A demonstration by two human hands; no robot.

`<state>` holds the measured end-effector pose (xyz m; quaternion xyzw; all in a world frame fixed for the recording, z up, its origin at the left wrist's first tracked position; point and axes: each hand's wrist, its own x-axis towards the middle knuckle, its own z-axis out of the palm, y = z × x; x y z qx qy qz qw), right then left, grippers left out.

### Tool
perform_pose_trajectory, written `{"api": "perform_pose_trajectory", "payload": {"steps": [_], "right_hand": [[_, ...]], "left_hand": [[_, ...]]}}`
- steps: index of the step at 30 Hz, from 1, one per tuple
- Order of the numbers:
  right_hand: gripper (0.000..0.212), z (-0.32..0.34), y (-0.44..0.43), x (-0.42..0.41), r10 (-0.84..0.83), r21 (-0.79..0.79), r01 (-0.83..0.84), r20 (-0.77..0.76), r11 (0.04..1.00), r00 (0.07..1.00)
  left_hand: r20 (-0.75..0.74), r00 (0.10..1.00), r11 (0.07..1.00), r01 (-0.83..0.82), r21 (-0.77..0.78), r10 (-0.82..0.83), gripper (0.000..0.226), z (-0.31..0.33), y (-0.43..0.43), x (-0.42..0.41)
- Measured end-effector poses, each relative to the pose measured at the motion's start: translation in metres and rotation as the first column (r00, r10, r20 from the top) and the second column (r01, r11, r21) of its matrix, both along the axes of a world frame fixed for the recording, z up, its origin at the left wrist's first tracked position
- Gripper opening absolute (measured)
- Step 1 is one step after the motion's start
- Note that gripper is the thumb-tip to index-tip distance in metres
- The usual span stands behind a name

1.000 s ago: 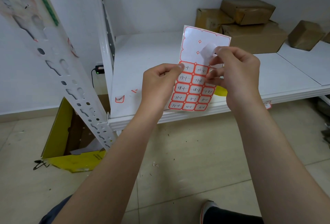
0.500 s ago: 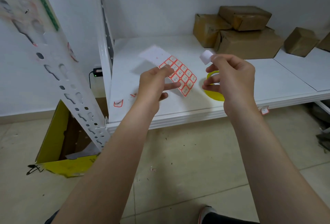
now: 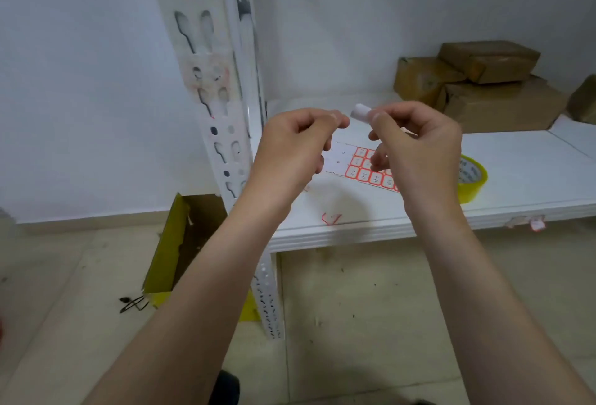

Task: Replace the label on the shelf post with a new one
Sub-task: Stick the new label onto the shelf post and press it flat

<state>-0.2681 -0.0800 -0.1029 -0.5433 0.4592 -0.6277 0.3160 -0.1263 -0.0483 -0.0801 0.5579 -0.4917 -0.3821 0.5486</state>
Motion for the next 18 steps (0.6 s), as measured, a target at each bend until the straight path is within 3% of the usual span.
{"api": "perform_pose_trajectory", "payload": {"steps": [5, 11, 18], "right_hand": [[0.013, 0.019, 0.025, 0.033, -0.051, -0.258, 0.035, -0.056, 0.965, 0.997], [0.011, 0.034, 0.041, 0.063, -0.116, -0.535, 0.053, -0.085, 0.843, 0.99], [0.006, 0.031, 0.032, 0.087, -0.211, -0.69, 0.033, -0.175, 0.723, 0.962]], "left_hand": [[0.0, 0.999, 0.995, -0.043, -0.094, 0.043, 0.021, 0.021, 0.029, 0.025], [0.004, 0.996, 0.977, -0.091, -0.194, 0.094, 0.022, 0.04, 0.047, 0.058], [-0.016, 0.997, 0.969, -0.081, -0.235, 0.08, 0.021, 0.046, 0.041, 0.076]]}}
